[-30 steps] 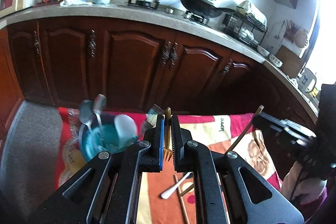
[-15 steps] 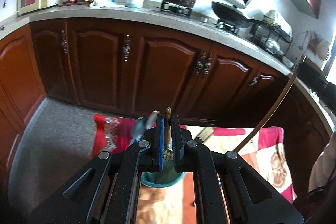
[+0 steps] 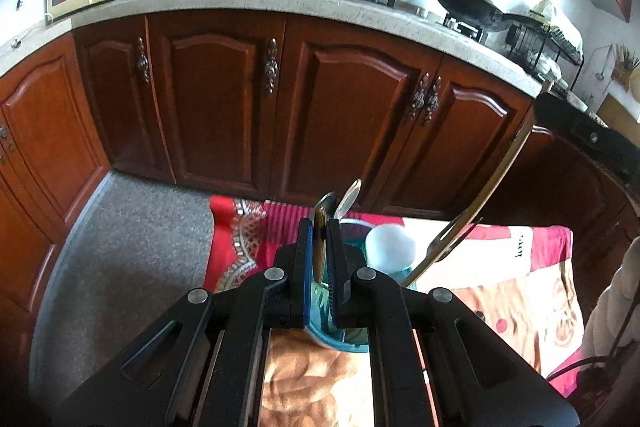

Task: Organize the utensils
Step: 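Lift both held chopsticks and carry them over the teal-rimmed cup, then lower both chopsticks into the cup and open both grippers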

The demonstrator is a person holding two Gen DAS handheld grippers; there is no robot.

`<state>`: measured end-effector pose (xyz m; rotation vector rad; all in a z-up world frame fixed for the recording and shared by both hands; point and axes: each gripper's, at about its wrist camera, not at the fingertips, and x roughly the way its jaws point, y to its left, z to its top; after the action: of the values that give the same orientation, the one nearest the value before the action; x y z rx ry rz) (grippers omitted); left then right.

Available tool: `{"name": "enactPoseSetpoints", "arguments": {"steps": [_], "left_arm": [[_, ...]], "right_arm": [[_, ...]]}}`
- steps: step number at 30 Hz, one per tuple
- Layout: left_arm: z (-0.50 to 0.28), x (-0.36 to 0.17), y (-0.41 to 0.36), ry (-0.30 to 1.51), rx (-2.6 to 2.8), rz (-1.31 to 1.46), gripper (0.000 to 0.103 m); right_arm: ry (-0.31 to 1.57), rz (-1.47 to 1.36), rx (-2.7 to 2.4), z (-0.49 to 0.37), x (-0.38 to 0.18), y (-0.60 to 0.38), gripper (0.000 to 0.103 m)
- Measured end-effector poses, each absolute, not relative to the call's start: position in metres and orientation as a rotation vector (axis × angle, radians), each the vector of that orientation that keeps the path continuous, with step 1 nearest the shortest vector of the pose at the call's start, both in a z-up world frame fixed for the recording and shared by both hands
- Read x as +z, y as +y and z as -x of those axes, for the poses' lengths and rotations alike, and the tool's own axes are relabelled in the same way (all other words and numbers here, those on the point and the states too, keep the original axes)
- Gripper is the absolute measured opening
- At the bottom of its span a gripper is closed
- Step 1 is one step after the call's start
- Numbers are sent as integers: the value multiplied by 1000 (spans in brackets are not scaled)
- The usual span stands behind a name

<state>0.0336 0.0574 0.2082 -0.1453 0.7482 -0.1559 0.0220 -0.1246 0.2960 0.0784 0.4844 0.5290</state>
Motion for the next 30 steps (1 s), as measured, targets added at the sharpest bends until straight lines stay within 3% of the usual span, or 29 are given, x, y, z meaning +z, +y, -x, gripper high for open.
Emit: {"name": "enactPoseSetpoints", "arguments": {"steps": [11,24,26,28,30], "left_arm": [[-41,175,53,797,-124,138,5],[-45,164,49,815,-83,135,6],[-46,164,50,814,-81,144,10],[-45,164,50,813,-83,151,24],[-44,163,50,808,-85,157,31]], "right_arm": [[598,-118,496,-35,237,-133,5],[651,-172,489,-47,227,-152,5],[658,-176,487,-47,226,-152,8],[664,-183,488,-47,223,-154,12],[671,-187,488,-47,222,-155,15]]}}
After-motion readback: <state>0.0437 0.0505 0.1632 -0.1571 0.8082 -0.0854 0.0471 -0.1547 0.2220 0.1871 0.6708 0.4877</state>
